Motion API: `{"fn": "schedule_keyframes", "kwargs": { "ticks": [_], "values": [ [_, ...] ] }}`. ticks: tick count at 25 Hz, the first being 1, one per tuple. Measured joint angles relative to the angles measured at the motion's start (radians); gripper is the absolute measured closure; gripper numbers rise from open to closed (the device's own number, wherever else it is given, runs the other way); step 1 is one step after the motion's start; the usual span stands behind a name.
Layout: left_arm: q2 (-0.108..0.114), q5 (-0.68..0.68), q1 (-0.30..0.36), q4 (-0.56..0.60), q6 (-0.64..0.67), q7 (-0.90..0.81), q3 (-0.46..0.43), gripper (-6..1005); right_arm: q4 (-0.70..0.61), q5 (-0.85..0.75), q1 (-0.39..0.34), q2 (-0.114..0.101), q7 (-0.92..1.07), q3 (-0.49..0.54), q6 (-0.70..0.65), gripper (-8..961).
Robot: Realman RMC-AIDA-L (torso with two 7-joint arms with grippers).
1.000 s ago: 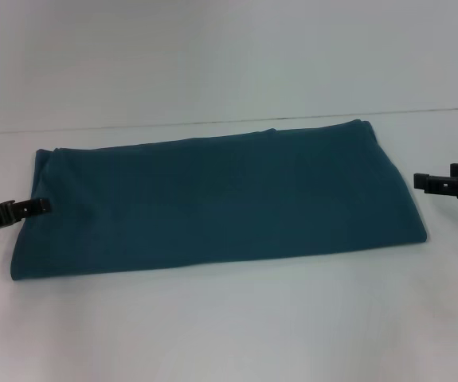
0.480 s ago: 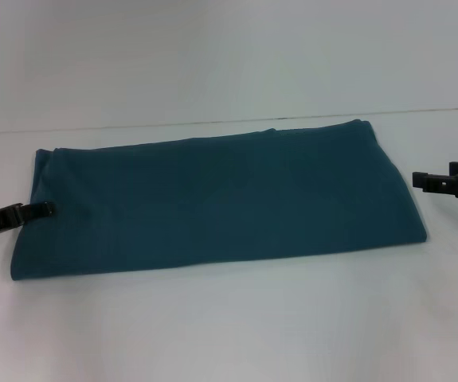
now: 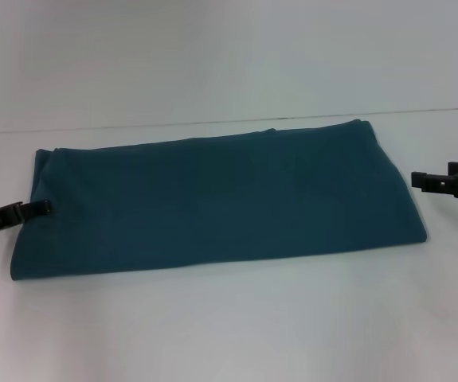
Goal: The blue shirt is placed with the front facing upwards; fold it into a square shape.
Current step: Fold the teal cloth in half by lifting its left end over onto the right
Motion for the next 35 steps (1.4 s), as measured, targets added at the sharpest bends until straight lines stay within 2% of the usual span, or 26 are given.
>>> {"fn": "schedule_keyframes", "kwargs": {
  "ticks": [35],
  "values": [
    [-0.004, 0.014, -0.009, -0.028, -0.078, 0.005, 0.002, 140, 0.000, -0.003, 0.003, 0.013, 0.004, -0.005, 0.007, 56]
  ]
}}
